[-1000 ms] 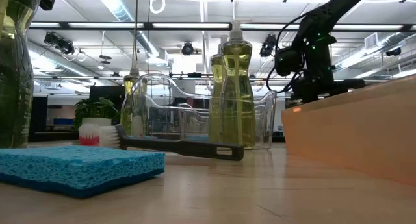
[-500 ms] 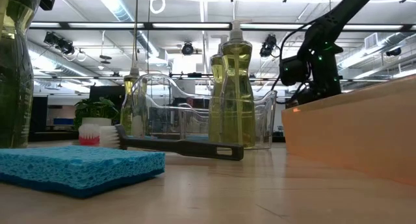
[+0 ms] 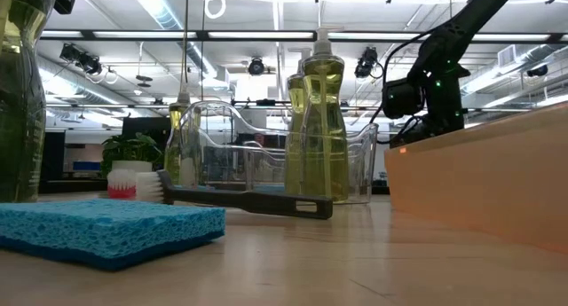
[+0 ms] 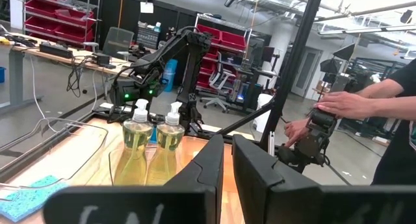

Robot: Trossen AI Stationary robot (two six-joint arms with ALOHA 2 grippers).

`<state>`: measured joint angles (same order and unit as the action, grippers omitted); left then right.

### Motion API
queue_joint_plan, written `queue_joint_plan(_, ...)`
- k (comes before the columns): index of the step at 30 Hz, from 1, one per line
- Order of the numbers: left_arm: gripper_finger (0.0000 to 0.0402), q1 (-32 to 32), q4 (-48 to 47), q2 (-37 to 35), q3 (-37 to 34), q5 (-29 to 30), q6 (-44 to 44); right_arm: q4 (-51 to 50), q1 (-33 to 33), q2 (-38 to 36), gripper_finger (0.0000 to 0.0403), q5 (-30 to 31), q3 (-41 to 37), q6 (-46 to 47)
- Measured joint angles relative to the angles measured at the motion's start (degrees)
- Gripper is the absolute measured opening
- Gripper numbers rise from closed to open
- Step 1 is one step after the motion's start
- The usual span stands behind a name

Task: Pick & Place Kitchen Sink Supplies
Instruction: Put the blue dish brush into the orange bin

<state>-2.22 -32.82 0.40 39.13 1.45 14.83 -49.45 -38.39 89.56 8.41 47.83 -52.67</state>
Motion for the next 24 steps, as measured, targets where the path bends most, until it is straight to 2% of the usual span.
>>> queue_joint_plan(7, 0.0037, 0.0, 0.0, 0.0, 0.0, 0.0, 0.0, -0.7, 0.0, 0.0, 0.0009, 4.5, 0.0, 1.5)
queue_joint_plan(19, 0.0037, 0.0, 0.0, 0.0, 0.0, 0.0, 0.0, -5.5, 0.4, -1.6, 0.0001, 8.1, 0.2, 4.9)
queue_joint_plan(24, 0.0037, 0.0, 0.0, 0.0, 0.0, 0.0, 0.0, -9.3, 0.3, -3.5, 0.0001, 9.4, 3.8, 7.7)
